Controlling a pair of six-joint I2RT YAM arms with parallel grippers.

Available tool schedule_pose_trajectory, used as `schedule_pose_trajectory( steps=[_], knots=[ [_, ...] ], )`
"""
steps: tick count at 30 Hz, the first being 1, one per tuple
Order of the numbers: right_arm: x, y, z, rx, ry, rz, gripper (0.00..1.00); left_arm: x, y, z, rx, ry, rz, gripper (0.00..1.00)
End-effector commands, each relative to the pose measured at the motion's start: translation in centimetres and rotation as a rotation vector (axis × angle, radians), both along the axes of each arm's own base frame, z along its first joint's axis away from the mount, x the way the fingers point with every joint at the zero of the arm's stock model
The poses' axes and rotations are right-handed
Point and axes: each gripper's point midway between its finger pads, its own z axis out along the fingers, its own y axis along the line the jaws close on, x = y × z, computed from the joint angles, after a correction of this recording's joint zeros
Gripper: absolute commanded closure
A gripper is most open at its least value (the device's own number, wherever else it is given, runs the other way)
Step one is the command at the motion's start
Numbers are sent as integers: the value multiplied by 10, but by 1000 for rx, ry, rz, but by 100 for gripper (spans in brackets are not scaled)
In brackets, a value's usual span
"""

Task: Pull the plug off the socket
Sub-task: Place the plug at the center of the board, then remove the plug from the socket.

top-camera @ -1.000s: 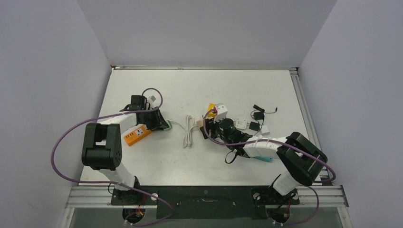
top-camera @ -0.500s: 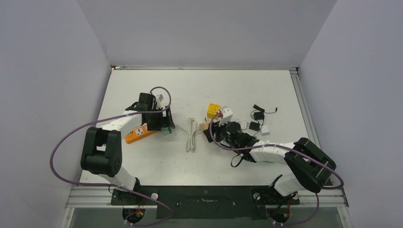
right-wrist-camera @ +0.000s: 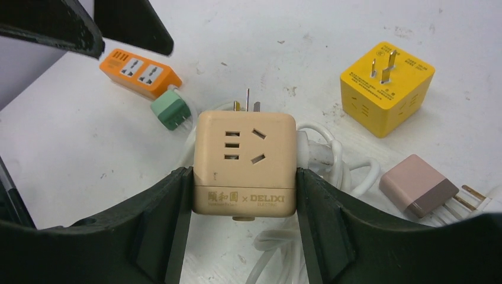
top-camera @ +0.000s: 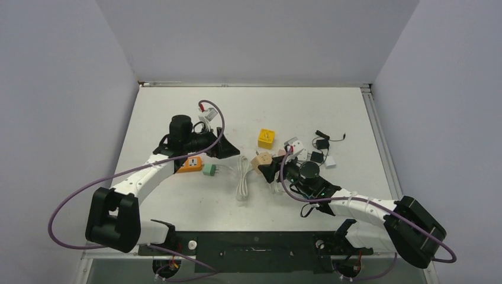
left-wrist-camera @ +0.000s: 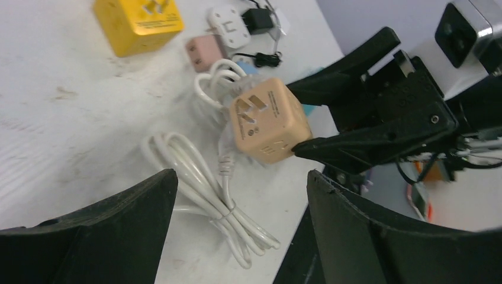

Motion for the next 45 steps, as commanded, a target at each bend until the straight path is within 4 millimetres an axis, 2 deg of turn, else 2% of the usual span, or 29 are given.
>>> schedule_pose_trajectory(
  steps=[1,3,6,9,12,18,23,28,30,35,42,43,45],
  knots=[
    [6,5,93,235,-198,-9,95,-27,-30,30,-239,45,-227,24],
    [11,5,100,226,-194,-26,95,-28,-34,29,-254,56,-234,24],
    [19,8,101,203,-145,-62,95,-32,-38,18,-173,41,-230,24],
    [27,8,99,185,-81,-103,95,-33,-41,8,-49,-27,-208,23],
    [33,9,100,189,-35,-140,95,-39,-45,6,18,-113,-195,23],
    [36,15,105,196,38,-155,95,-45,-50,4,144,-276,-158,23],
    [33,26,111,198,63,-119,95,-44,-41,-20,326,-293,-99,23],
    [32,28,116,208,72,-108,95,-51,-47,-37,386,-263,-137,26],
    [30,29,118,216,75,-100,95,-51,-49,-42,400,-248,-142,30],
    [29,32,119,230,87,-96,95,-52,-53,-51,418,-228,-151,54],
    [23,40,115,238,120,-63,95,-52,-53,-60,489,-248,-137,64],
    [23,40,114,236,128,-67,95,-54,-53,-62,507,-255,-145,67],
    [25,39,110,229,137,-79,95,-59,-56,-64,529,-267,-164,82]
  ],
)
